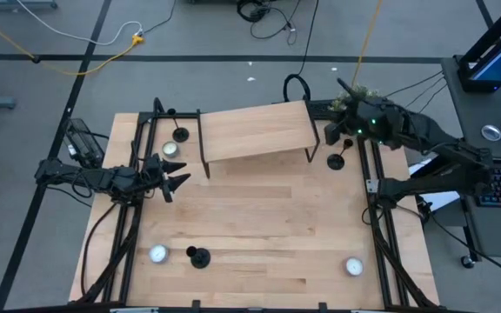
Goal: Pick & Place candle stick holders
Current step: Put the top right candle holder on the shelf
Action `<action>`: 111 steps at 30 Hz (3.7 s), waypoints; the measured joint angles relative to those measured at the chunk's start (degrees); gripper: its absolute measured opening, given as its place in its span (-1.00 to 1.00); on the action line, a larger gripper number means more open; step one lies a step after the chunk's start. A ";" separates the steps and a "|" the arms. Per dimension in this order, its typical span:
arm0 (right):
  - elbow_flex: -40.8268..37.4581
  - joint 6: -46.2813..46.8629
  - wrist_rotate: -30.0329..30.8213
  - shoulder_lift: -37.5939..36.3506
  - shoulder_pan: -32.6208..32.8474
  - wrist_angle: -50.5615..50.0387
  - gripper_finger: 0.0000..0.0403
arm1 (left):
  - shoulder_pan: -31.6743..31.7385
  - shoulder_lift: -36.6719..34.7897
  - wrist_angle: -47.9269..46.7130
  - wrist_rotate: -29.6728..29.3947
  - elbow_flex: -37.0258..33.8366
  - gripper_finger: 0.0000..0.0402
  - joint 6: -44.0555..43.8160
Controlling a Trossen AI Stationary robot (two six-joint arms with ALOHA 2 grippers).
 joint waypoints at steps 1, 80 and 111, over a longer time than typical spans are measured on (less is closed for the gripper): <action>0.67 1.62 -0.14 0.21 -0.56 -2.85 -1.00 | 0.00 0.02 0.00 0.00 0.00 0.21 0.00; -15.95 3.23 -20.02 9.82 -28.11 -17.75 -0.91 | -0.01 0.00 -0.04 -0.02 0.00 0.21 0.34; 2.37 5.13 -24.70 8.25 -19.91 -37.27 -0.96 | 0.00 0.03 23.83 4.01 0.00 0.21 16.36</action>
